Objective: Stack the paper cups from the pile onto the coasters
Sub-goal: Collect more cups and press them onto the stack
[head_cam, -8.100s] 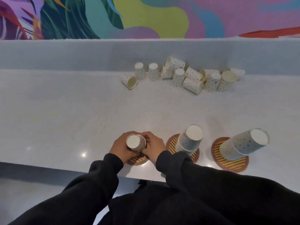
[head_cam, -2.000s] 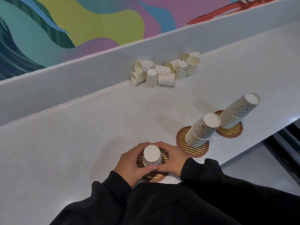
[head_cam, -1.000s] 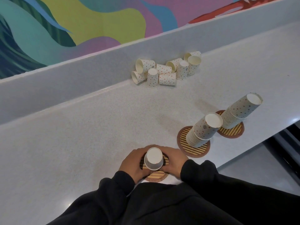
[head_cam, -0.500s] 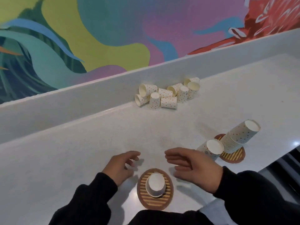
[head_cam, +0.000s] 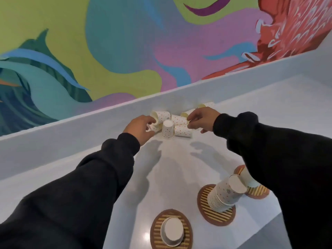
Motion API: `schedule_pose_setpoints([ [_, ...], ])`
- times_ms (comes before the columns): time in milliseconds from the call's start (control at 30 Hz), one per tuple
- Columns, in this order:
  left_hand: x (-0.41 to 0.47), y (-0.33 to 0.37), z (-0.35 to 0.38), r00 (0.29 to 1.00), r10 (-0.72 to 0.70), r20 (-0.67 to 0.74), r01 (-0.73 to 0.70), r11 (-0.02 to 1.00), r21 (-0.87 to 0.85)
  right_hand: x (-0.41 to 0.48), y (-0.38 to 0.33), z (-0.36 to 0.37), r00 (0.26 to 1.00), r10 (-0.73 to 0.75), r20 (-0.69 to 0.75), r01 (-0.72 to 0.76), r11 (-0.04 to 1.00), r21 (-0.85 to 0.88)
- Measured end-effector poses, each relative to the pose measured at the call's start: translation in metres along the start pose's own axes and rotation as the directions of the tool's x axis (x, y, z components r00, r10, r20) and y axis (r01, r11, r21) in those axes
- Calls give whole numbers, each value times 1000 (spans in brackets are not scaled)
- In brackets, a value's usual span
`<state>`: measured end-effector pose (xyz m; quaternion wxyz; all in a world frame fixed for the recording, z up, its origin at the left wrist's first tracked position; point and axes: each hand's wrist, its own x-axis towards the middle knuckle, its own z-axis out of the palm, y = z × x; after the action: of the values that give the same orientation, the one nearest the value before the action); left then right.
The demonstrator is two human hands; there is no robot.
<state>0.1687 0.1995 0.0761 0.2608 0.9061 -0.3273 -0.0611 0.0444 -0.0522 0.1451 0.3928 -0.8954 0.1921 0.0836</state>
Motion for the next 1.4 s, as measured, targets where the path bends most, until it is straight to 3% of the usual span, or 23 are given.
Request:
schedule_pose_setpoints([
  [100, 37, -3, 13, 995, -98, -17, 98, 995, -28, 30, 3, 10, 999, -39, -29, 35, 993, -110],
  [200, 65, -10, 24, 941, -331, -65, 306, 918, -253, 58, -3, 19, 997, -69, -22, 62, 970, -235],
  [300, 79, -17, 39, 888, -458, -54, 402, 827, -393, 85, -6, 39, 996, -88, 28, 92, 928, -362],
  [500, 94, -22, 68, 875, -483, -40, 432, 816, -385, 131, 5, 86, 987, -86, 139, 147, 838, -526],
  [700, 103, -19, 83, 897, -442, -7, 420, 858, -295, 147, 18, 106, 993, -108, 50, 119, 861, -495],
  [833, 99, -18, 80, 893, -434, -121, 391, 879, -275, 147, 20, 97, 991, -133, -28, 114, 923, -367],
  [967, 79, -22, 56, 836, -458, -301, 321, 854, -409, 138, 27, 76, 992, -12, -123, 11, 1000, -6],
  [1067, 49, -34, 45, 766, -536, -355, 290, 781, -553, 128, 33, 61, 986, 146, -82, -113, 942, 315],
  [1167, 16, -44, 48, 695, -647, -314, 300, 658, -691, 122, 35, 46, 968, 251, -12, -204, 815, 542],
  [1233, -3, -44, 53, 685, -681, -260, 300, 589, -751, 119, 34, 41, 958, 286, 27, -235, 726, 647],
  [1400, -19, -23, 64, 790, -597, -140, 227, 498, -837, 102, 22, 53, 973, 202, 116, -226, 698, 679],
])
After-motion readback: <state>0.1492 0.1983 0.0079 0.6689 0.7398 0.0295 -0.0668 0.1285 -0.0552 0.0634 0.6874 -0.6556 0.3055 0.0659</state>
